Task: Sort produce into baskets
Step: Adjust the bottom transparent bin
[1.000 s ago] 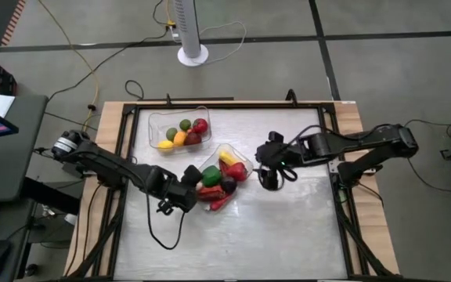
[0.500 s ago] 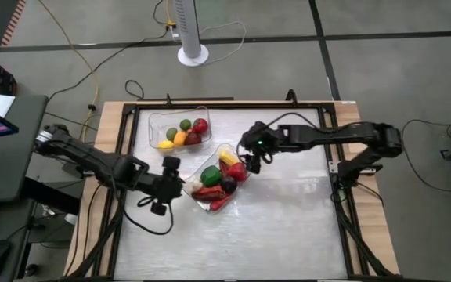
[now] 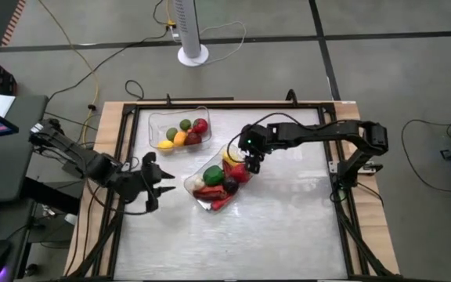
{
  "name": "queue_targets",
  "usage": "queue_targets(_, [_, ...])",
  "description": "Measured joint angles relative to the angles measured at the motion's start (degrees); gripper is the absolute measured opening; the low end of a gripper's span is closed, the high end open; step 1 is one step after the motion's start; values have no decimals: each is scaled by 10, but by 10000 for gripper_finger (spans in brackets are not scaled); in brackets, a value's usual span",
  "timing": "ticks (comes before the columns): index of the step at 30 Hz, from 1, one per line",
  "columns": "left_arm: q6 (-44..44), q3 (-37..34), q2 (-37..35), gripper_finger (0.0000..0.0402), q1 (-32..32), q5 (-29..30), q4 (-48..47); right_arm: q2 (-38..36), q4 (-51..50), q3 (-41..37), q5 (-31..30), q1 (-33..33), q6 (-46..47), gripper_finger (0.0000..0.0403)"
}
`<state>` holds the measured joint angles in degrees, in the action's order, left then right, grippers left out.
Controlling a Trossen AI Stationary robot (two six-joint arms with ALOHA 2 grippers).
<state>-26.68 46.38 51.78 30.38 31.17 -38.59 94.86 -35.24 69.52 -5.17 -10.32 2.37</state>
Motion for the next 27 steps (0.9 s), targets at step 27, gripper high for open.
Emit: queue_targets(27, [32, 32, -77, 150, 19, -54, 26, 0, -151, 0, -9, 225, 388, 279])
